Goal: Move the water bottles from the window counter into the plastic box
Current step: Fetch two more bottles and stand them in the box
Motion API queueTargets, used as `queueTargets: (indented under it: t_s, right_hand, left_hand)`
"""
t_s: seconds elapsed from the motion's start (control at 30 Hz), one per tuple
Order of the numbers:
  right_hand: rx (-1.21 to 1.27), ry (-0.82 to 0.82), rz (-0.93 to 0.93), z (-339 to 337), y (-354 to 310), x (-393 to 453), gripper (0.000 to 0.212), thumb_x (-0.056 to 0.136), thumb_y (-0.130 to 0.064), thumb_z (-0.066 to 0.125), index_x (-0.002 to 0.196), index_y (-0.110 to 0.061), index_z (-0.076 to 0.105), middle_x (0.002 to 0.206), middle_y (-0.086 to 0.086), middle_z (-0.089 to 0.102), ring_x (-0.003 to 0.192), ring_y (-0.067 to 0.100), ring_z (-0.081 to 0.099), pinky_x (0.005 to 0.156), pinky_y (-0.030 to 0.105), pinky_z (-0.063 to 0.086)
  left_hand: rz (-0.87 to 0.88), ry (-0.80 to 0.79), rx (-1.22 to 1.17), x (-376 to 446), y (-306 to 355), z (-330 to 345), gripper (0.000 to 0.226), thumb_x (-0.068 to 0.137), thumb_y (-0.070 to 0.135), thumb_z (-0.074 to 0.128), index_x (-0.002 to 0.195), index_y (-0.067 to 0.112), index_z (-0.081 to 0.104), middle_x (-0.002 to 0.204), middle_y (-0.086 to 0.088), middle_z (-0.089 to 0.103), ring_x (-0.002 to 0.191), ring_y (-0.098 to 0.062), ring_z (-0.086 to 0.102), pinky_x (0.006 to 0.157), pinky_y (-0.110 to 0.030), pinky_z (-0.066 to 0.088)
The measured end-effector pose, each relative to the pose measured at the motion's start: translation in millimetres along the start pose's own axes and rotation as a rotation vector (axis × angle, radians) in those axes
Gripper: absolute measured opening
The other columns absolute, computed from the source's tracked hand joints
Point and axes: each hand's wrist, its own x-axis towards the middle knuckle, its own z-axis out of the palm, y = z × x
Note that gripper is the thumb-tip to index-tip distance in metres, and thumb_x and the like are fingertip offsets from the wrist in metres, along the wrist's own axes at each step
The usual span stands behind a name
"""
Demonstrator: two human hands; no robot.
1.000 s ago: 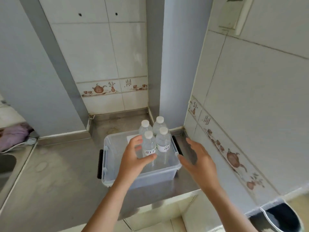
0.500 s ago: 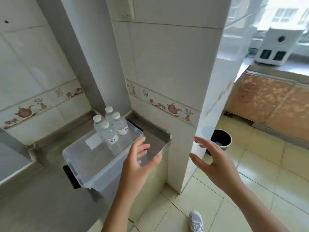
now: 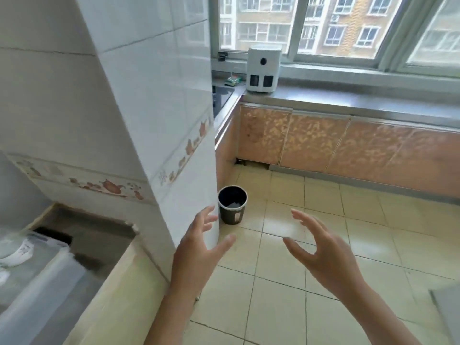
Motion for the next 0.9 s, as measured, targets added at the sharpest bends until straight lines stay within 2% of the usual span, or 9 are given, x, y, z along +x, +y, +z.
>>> queueTargets:
  t_s: [0.1,0.2,0.33,0.43,0.57,0.67,0.8,0.9]
  right_hand:
    - [-0.172,0.098,0.056,-40,72,0,0.061,0.083,-0.057,0.048,0.133,-0.023,0.051,0.134,-0.003,0.057,0.119,0.018,0.055,0.092,0.032,0.042]
    - [-0.298,0.135,0.156,-77,142,-2,0.063,0.083,-0.058,0.042,0.133,-0.021,0.051,0.143,0.003,0.048,0.134,0.024,0.041,0.102,0.047,0.038]
    - [-0.366,0.165,0.304,-119,214,-8,0.066,0.084,-0.058,0.037,0.139,-0.021,0.044,0.149,0.003,0.039,0.14,0.023,0.03,0.108,0.05,0.032]
    - [-0.383,0.17,0.429,-139,257,-6,0.07,0.085,-0.06,0.032,0.144,-0.022,0.035,0.153,0.002,0.033,0.142,0.021,0.024,0.111,0.049,0.023]
    - [-0.384,0.19,0.586,-149,307,14,0.074,0.085,-0.06,0.025,0.146,-0.02,0.031,0.154,0.003,0.032,0.141,0.023,0.027,0.111,0.05,0.023]
    - [-0.357,0.173,0.659,-151,346,43,0.078,0.082,-0.062,0.017,0.149,-0.022,0.023,0.157,0.0,0.024,0.144,0.02,0.02,0.114,0.048,0.017]
    - [-0.344,0.176,0.735,-163,399,97,0.079,0.079,-0.059,0.009,0.151,-0.026,0.012,0.16,-0.004,0.012,0.146,0.015,0.008,0.117,0.047,0.011]
    - [-0.353,0.209,0.815,-177,434,136,0.076,0.081,-0.056,0.008,0.151,-0.027,0.01,0.16,-0.005,0.01,0.146,0.014,0.006,0.117,0.046,0.009]
  left_hand:
    - [0.141,-0.034,0.233,28,46,81,0.069,0.083,0.053,0.066,0.143,0.038,0.036,0.135,0.018,0.052,0.125,-0.007,0.048,0.093,-0.028,0.045]
    - [0.311,-0.056,0.442,53,87,165,0.075,0.085,0.057,0.06,0.148,0.027,0.035,0.15,0.005,0.044,0.138,-0.017,0.04,0.105,-0.041,0.042]
    - [0.523,-0.068,0.613,80,134,259,0.074,0.087,0.062,0.05,0.148,0.021,0.039,0.152,-0.005,0.043,0.139,-0.027,0.04,0.106,-0.049,0.039]
    - [0.624,-0.144,0.652,97,167,315,0.074,0.088,0.063,0.045,0.149,0.022,0.037,0.154,-0.004,0.04,0.142,-0.025,0.037,0.108,-0.049,0.036]
    - [0.716,-0.252,0.69,131,194,377,0.076,0.087,0.067,0.034,0.15,0.026,0.032,0.157,0.0,0.035,0.145,-0.02,0.032,0.112,-0.048,0.03]
    - [0.773,-0.307,0.699,170,205,421,0.076,0.088,0.07,0.032,0.152,0.03,0.027,0.159,0.001,0.031,0.147,-0.018,0.028,0.114,-0.047,0.026]
    - [0.832,-0.363,0.669,240,227,482,0.074,0.088,0.07,0.033,0.15,0.03,0.031,0.157,0.0,0.036,0.145,-0.019,0.032,0.112,-0.05,0.031]
    - [0.886,-0.405,0.648,292,252,524,0.073,0.088,0.068,0.028,0.149,0.029,0.036,0.154,-0.001,0.04,0.143,-0.021,0.037,0.109,-0.05,0.035]
